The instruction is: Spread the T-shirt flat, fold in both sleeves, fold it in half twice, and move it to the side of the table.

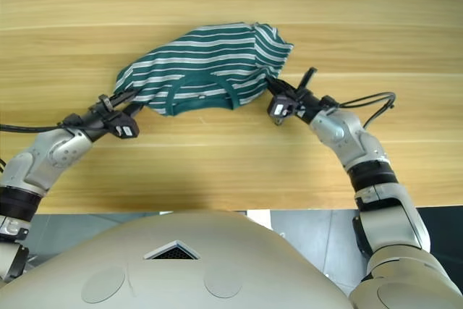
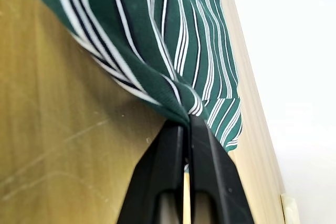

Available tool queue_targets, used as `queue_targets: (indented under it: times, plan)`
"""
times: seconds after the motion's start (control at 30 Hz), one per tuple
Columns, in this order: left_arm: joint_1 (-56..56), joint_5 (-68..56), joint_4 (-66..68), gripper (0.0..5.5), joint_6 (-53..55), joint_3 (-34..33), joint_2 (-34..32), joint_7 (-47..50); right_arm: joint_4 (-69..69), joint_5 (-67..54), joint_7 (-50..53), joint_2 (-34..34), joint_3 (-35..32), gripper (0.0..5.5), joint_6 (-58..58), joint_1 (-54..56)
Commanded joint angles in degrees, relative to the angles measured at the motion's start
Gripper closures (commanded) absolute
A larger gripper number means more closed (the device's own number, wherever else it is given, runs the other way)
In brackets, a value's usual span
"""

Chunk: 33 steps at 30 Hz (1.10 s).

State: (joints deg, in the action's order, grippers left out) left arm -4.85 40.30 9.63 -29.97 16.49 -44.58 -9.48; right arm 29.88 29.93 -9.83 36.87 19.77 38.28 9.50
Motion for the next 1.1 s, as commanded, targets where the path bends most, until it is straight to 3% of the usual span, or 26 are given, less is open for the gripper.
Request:
queue_targets:
  times: [0.03,0.17,0.3,0.6,0.8,0.97,1.03,1.1]
  plan:
    - [-2.9,1.7,1.9,4.57,0.4,2.7,-0.3,-1.8,2.9,1.9,-0.8,-0.5,1.6,5.5,-1.2,-1.1]
    - [-2.6,1.5,0.9,4.97,0.5,0.8,-0.3,1.5,2.9,1.8,-0.3,-0.4,1.5,5.5,-0.8,-1.0]
    - [-3.1,-9.5,-4.2,5.47,-4.8,-4.1,1.4,4.3,-1.4,-7.4,-2.9,-0.3,-1.4,5.5,3.7,-2.3]
    - [-1.0,-30.4,-3.6,5.5,-13.5,-5.6,4.7,-3.3,-13.2,-28.2,-12.9,0.2,-6.3,5.5,7.9,-5.2]
    - [-6.4,-56.7,-13.2,5.5,-21.7,-3.3,1.0,-16.4,-31.2,-55.6,-26.6,3.9,-7.1,5.5,9.0,-13.2]
    - [-6.8,-79.6,-18.3,5.5,-22.0,-5.2,0.6,-29.1,-39.8,-75.1,-37.4,2.3,-10.6,5.5,5.4,-14.7]
    - [-4.6,-87.5,-18.2,5.5,-18.8,-6.8,2.5,-34.6,-39.1,-79.8,-39.4,-0.4,-12.5,5.5,1.9,-11.8]
    - [3.2,-89.7,-10.1,5.5,-13.4,-8.4,6.7,-36.9,-29.0,-73.9,-35.5,-5.4,-13.6,5.5,-1.0,-2.7]
